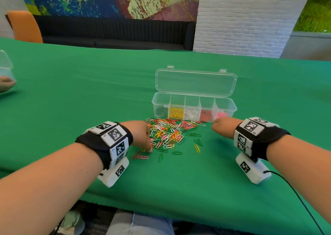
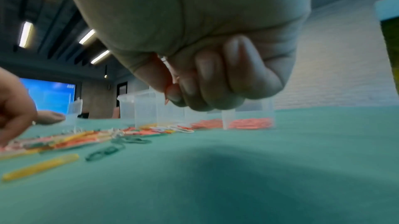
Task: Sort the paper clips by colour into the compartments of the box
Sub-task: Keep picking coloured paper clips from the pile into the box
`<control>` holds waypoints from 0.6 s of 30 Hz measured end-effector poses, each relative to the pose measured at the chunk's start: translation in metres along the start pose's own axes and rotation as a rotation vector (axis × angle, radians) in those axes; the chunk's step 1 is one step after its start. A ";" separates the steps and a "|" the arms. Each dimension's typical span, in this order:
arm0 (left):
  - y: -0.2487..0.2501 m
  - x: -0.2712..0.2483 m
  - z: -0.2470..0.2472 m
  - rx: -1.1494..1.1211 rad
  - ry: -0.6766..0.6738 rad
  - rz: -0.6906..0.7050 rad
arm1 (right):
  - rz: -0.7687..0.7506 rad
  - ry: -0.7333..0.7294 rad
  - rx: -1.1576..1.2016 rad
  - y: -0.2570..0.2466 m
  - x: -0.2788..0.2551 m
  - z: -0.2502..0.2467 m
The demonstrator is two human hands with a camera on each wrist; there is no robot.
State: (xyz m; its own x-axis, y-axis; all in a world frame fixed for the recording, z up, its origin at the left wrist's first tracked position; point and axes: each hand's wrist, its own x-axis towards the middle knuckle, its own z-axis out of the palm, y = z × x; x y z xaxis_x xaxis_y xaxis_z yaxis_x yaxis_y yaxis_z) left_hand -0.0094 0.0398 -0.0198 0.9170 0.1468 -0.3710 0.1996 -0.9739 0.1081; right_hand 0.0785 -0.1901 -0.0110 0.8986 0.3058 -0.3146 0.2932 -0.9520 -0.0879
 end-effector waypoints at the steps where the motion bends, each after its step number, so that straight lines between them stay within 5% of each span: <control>1: 0.000 0.002 0.001 0.000 0.000 -0.002 | -0.012 0.006 0.028 -0.002 -0.002 -0.002; 18: 0.005 0.003 0.005 0.070 0.049 0.070 | -0.180 0.042 0.049 -0.018 -0.010 0.008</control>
State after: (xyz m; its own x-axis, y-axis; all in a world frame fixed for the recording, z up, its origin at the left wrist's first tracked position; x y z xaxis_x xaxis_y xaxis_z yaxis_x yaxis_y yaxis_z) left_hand -0.0076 0.0341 -0.0254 0.9440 0.0845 -0.3190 0.1114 -0.9915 0.0670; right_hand 0.0621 -0.1765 -0.0136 0.8462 0.4703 -0.2505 0.4350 -0.8812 -0.1850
